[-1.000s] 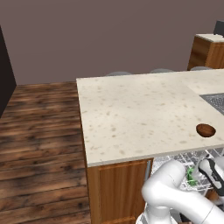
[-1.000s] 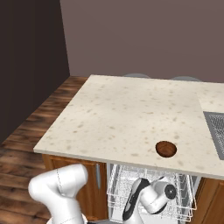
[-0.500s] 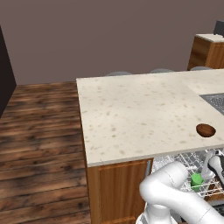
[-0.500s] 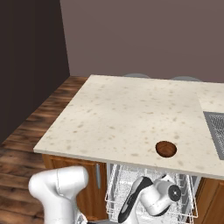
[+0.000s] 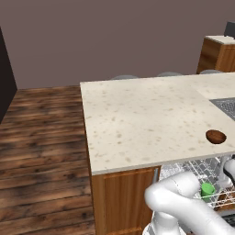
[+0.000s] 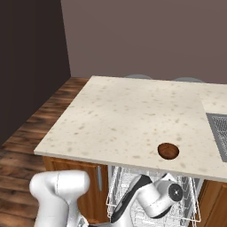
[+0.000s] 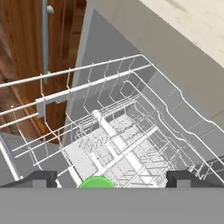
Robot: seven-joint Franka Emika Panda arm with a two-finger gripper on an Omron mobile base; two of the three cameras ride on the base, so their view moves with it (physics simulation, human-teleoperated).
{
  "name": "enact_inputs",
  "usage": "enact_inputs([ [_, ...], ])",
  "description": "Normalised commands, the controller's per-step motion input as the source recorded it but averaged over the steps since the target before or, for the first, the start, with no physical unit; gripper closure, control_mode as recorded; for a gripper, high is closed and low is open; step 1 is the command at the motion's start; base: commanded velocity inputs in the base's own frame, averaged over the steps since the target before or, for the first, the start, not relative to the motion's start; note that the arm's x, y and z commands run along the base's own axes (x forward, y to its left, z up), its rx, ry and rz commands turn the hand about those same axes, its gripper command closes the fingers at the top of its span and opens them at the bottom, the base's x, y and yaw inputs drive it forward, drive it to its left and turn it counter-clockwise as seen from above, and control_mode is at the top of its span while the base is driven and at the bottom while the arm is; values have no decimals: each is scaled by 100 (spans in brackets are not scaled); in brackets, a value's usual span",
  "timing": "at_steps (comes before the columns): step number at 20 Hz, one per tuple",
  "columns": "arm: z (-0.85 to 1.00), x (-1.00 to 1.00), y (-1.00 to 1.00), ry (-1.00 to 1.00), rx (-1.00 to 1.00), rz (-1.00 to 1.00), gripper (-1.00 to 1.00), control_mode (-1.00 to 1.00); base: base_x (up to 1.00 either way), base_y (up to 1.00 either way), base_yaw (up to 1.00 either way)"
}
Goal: Pick up the cup and bowl from the counter, place them in the dishwasher, and close the dishwasher door.
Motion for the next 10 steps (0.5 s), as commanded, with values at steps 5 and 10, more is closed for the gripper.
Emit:
enact_inputs([
  [5, 71, -38, -14, 0, -10, 12, -100, -100, 0, 0, 0],
  [10, 70, -4, -23, 0, -10, 14, -100, -100, 0, 0, 0],
])
